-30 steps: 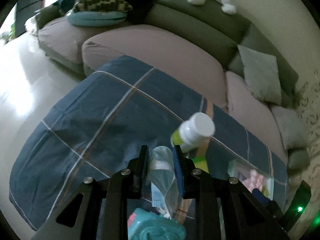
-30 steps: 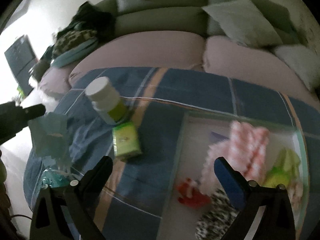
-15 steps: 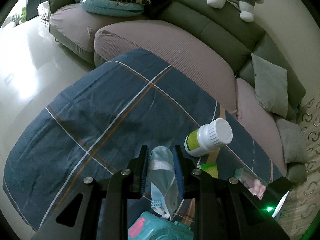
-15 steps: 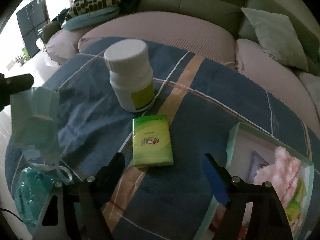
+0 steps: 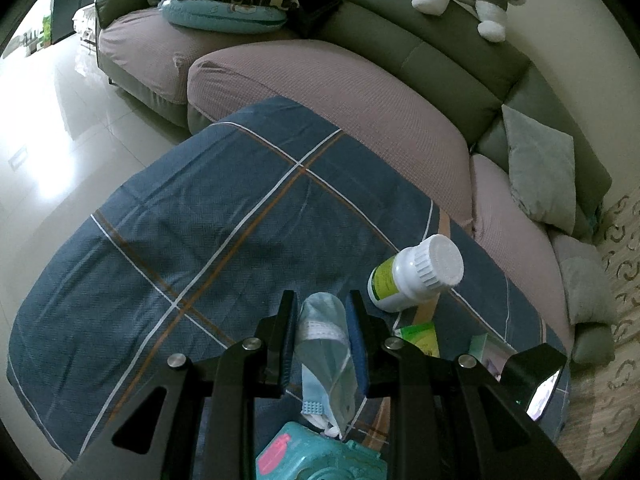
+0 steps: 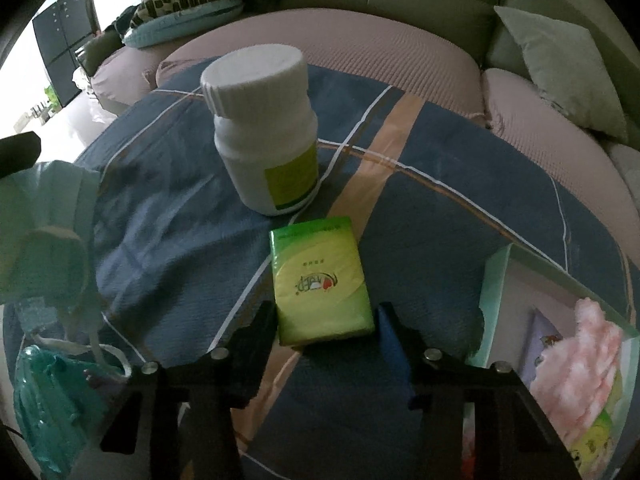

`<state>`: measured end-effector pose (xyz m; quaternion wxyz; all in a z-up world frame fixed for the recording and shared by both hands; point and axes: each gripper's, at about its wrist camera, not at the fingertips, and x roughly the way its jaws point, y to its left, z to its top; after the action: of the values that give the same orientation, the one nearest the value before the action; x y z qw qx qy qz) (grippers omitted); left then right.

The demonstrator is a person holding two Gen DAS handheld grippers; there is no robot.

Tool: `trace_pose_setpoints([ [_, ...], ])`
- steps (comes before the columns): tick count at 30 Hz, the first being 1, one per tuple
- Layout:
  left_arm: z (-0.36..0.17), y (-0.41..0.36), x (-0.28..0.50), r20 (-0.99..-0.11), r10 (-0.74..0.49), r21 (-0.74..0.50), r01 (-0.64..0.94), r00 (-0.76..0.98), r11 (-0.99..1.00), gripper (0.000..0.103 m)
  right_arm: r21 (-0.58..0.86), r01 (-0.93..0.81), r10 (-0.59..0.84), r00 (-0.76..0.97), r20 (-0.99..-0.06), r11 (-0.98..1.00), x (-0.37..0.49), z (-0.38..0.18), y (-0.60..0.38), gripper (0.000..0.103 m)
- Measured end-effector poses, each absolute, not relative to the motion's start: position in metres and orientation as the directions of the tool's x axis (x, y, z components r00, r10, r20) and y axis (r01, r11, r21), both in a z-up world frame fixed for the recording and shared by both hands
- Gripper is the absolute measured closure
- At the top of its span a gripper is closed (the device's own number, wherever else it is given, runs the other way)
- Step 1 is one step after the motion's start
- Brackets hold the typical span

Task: Organize soft objects
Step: 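Lift the mask and packet and carry them over the white tray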

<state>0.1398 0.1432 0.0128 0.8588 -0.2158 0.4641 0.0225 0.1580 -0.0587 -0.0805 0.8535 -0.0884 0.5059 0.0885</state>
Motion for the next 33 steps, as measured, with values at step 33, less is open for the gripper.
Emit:
trace_pose_setpoints([
  [33, 0.042, 0.117, 0.127, -0.777, -0.158, -0.319, -0.165, 0.61, 0.933, 0.077, 0.032, -0.118, 0.093, 0.558, -0.825, 0.992, 0.102, -0.032, -0.101, 0.052],
])
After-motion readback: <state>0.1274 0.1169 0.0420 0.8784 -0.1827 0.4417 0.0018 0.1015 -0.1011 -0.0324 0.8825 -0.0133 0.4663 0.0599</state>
